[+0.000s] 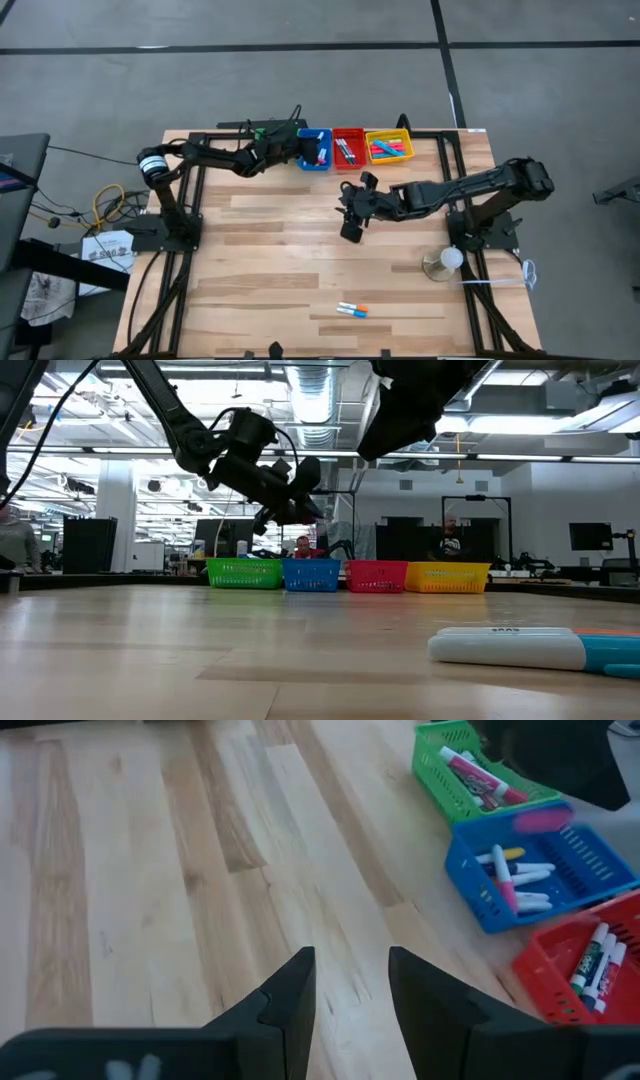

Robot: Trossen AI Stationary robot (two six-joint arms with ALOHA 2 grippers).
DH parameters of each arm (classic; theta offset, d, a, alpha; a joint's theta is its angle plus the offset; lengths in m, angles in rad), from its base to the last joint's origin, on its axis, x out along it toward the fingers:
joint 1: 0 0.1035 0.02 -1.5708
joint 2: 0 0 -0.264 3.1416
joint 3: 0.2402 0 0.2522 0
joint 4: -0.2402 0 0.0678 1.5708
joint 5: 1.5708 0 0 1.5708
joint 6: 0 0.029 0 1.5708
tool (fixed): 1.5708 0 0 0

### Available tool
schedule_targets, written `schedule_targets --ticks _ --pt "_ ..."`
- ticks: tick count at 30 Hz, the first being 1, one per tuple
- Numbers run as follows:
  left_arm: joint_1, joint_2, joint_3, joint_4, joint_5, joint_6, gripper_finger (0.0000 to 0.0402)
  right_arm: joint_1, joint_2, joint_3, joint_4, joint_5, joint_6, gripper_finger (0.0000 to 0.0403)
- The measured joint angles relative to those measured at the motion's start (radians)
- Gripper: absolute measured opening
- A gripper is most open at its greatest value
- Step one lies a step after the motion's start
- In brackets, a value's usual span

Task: Pick & Place Markers
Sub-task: Put the small pink highlighter pen into the blue bin, then put the small light blue highlighter pen into the blue bin

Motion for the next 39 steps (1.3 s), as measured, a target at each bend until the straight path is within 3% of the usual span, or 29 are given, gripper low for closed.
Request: schedule_targets --ticks 7,11,14,17,21,26,29,34,39 --pt "0.000 0.000 0.000 0.001 0.008 0.024 0.0132 0.001 0.000 0.000 -0.004 -0.002 0.000 0.0118" --pt "-0.003 -0.034 -0.001 -0.013 0.164 0.099 0.0154 0.003 0.000 0.000 -0.023 -0.077 0.001 0.0118" --pt "-0.025 -0.110 -0.013 -0.056 0.277 0.156 0.0154 0.010 0.000 0.000 -0.059 -0.179 0.025 0.0118" --pt "-0.082 -0.225 -0.051 -0.167 0.288 0.211 0.0147 0.035 0.000 0.000 -0.100 -0.291 0.039 0.0118" --pt "-0.216 -0.386 -0.128 -0.260 0.273 0.255 0.0136 0.120 0.000 0.000 -0.117 -0.273 0.070 0.0118" --pt "-0.477 -0.518 -0.241 -0.262 0.107 0.194 0.0132 0.237 0.000 0.000 -0.115 -0.132 0.118 0.0118" --pt "-0.656 -0.548 -0.284 -0.261 -0.047 0.126 0.0132 0.297 0.000 0.000 -0.099 -0.112 0.160 0.0118" --pt "-0.917 -0.511 -0.303 -0.250 -0.306 0.022 0.0131 0.391 0.001 0.000 -0.084 -0.087 0.236 0.0118" --pt "-1.063 -0.391 -0.304 -0.130 -0.452 -0.047 0.0131 0.462 0.103 -0.002 -0.045 -0.023 0.335 0.0118"
